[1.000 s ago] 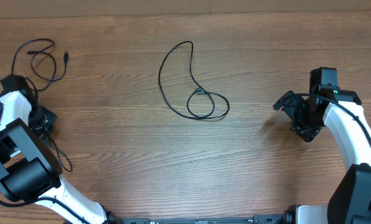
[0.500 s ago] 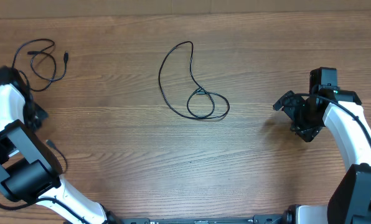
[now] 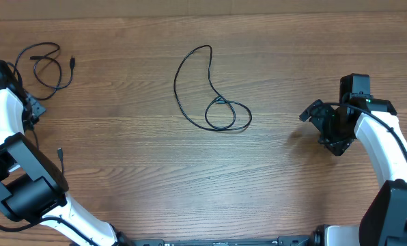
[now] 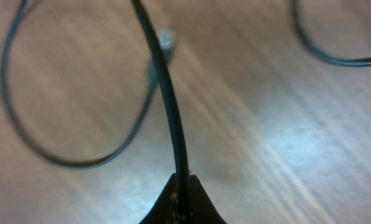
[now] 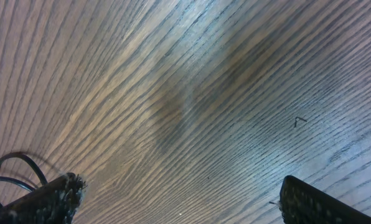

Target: Untangle cables

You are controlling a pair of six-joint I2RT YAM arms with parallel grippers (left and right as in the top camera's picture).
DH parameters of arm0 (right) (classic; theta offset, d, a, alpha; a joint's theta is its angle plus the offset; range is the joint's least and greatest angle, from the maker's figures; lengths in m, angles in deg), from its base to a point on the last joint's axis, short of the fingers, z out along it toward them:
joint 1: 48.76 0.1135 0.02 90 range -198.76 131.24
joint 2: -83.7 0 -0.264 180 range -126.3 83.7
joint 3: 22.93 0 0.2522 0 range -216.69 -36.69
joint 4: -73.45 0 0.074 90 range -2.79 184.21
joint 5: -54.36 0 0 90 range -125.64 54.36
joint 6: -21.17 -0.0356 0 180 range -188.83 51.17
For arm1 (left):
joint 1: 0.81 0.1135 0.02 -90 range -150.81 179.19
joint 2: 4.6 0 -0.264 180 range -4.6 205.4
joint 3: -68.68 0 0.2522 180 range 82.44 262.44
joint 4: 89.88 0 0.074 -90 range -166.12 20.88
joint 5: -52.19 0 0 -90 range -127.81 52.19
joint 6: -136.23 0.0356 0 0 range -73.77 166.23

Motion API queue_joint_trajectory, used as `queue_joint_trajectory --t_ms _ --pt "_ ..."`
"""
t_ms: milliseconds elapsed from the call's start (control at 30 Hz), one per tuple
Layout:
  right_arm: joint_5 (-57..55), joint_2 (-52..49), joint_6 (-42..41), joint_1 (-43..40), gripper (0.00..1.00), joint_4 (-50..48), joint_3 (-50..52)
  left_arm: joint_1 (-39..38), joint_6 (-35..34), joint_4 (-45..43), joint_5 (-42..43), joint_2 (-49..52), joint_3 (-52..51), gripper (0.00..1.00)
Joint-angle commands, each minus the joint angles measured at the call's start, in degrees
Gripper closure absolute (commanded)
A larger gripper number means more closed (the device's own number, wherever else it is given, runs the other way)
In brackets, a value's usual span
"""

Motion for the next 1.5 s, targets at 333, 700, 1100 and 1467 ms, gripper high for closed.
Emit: queue_joint_trajectory --t_ms 333,700,1100,1467 --pt "-0.79 -0.11 0.2 -0.33 0.0 -0.11 0.33 -0.85 1.77 -3.5 5.4 -0.85 -6.29 0.83" --pt "-0.79 -0.11 0.2 -0.33 0.0 -0.11 0.33 -0.74 1.79 5.09 3.82 -1.18 -5.11 0.39" --pt "-0.79 -0.11 0.2 -0.33 0.0 -0.11 0.33 -0.74 1.64 28.89 -0.04 -1.03 8.61 0.34" --pt "-0.79 -0.11 0.2 -0.33 0.0 -0.11 0.33 -0.76 -0.63 29.0 0.9 -0.96 -3.41 0.39"
